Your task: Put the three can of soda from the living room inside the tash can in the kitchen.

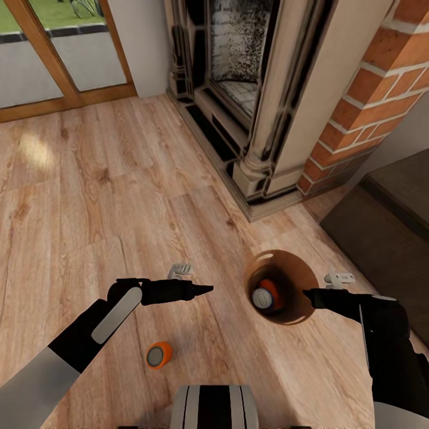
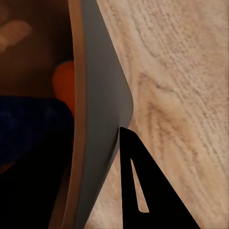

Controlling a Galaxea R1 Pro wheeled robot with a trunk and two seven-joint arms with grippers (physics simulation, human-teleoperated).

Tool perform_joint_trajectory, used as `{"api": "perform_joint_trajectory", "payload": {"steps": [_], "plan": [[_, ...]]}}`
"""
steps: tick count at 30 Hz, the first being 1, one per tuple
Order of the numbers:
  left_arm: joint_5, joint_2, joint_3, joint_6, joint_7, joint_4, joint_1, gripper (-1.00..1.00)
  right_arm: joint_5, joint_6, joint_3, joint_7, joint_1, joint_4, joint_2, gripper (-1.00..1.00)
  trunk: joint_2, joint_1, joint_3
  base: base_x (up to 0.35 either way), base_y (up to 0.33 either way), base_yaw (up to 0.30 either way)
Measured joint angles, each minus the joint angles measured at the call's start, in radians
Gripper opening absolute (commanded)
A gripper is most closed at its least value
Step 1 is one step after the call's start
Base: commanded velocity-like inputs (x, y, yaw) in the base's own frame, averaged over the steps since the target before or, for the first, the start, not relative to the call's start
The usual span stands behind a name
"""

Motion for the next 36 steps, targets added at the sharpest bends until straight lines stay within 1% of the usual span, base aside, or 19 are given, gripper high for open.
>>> {"api": "perform_joint_trajectory", "payload": {"steps": [14,36], "plan": [[0.0,0.0,0.0,0.0,0.001,0.0,0.0,1.0,0.002,0.006,0.0,0.0,-0.013,0.0,0.0,-1.0,0.0,0.0,-0.018,0.0,0.0,0.0],[0.0,0.0,0.0,0.0,0.001,-0.001,0.0,1.0,0.001,0.009,0.0,0.01,-0.014,0.0,0.002,-1.0,0.0,0.0,-0.02,0.0,0.0,-0.003]]}}
